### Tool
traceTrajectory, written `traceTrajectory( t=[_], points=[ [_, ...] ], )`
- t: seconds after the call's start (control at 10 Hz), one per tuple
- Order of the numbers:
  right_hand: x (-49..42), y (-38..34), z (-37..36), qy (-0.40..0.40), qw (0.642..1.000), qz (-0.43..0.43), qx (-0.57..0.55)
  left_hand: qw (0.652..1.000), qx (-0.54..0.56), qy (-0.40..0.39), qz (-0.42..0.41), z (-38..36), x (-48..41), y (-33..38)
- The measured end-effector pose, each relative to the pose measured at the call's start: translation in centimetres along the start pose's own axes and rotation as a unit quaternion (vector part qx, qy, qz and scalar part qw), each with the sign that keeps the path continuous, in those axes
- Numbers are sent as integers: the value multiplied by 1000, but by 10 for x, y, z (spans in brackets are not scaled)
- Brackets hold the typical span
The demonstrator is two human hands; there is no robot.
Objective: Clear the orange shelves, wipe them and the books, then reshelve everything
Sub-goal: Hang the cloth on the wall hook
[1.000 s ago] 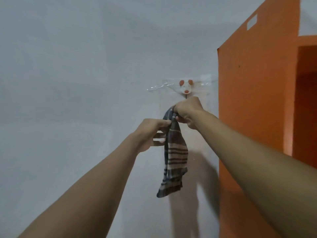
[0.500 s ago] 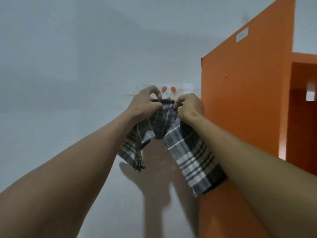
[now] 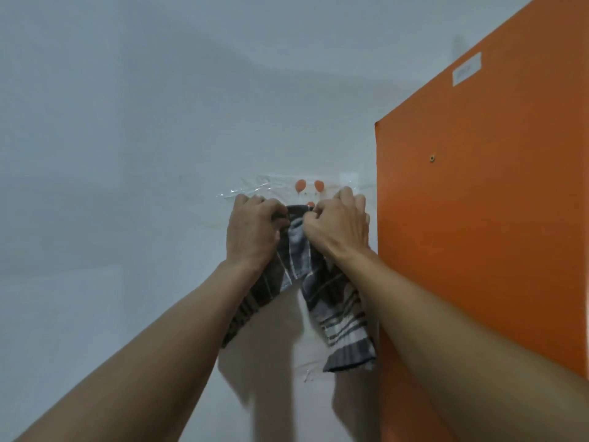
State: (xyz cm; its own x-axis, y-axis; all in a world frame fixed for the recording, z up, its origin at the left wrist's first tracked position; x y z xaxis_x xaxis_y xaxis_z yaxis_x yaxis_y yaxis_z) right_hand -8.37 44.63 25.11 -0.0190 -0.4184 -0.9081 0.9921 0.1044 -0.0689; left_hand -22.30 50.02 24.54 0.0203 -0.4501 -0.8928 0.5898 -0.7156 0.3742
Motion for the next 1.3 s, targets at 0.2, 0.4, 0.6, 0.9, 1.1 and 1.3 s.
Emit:
traceTrajectory(
  t=[0.2,0.4,0.6,0.9,1.1,1.3],
  points=[
    [-7,11,-5,23,991,-82,-107,999,43,26,-14,-3,4,-10],
    [-1,1,1,47,990,-57,-124,998,55,25,-10,-5,18,-9],
    [-1,-1,-5,35,988,-91,-121,998,17,-49,-32,-19,50,-18],
    [16,20,-13,70,900,-260,-342,987,34,-159,17,-22,51,6],
    [10,12,0,23,941,-221,-254,977,43,-178,105,-11,41,2],
    [8,17,3,-5,950,-194,-245,977,8,-176,121,-9,37,0]
  ],
)
Point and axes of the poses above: each hand's wrist, its own x-axis away from the middle knuckle, its own z-axis out of the back of the hand, y = z × x, the point moved 6 cm from there along -x, towards the middle knuckle, and after that the axes turned 15 degrees about z, right-handed, at the moved point
